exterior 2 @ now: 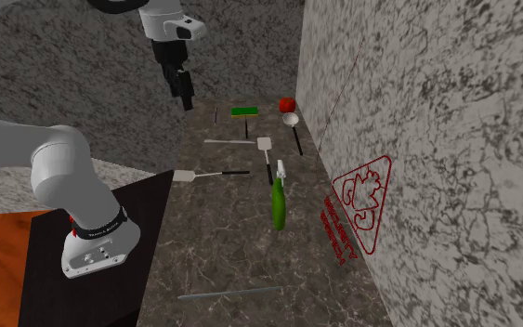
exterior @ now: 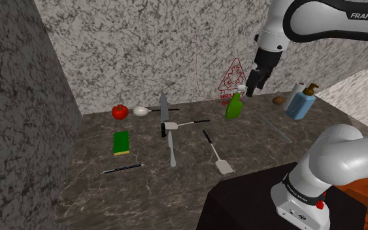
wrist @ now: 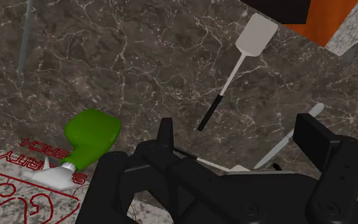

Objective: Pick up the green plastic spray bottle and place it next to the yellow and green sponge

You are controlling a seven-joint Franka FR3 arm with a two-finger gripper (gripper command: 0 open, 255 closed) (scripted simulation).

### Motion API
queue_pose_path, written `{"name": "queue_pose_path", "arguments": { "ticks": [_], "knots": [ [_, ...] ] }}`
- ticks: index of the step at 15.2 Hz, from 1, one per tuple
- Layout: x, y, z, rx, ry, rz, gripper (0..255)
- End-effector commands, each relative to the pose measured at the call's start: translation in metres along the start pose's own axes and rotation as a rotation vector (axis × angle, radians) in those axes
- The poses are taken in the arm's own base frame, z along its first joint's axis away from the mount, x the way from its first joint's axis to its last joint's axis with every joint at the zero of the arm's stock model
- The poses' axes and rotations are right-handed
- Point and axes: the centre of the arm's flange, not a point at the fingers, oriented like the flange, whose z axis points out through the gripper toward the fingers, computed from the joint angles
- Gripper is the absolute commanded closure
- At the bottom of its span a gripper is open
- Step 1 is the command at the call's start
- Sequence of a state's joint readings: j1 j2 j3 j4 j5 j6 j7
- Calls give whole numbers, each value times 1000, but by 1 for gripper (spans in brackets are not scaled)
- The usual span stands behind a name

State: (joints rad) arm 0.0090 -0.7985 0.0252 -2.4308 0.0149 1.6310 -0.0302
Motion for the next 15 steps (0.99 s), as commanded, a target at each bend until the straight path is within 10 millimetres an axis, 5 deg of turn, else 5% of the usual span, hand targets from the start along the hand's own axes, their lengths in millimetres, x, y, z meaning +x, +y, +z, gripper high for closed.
{"name": "queue_pose_path", "arguments": {
  "ticks": [1,8,15],
  "knots": [
    [0,0,0,0,0,0,0],
    [-22,94,44,67,108,-242,0],
    [-17,186,95,134,216,-483,0]
  ]
}}
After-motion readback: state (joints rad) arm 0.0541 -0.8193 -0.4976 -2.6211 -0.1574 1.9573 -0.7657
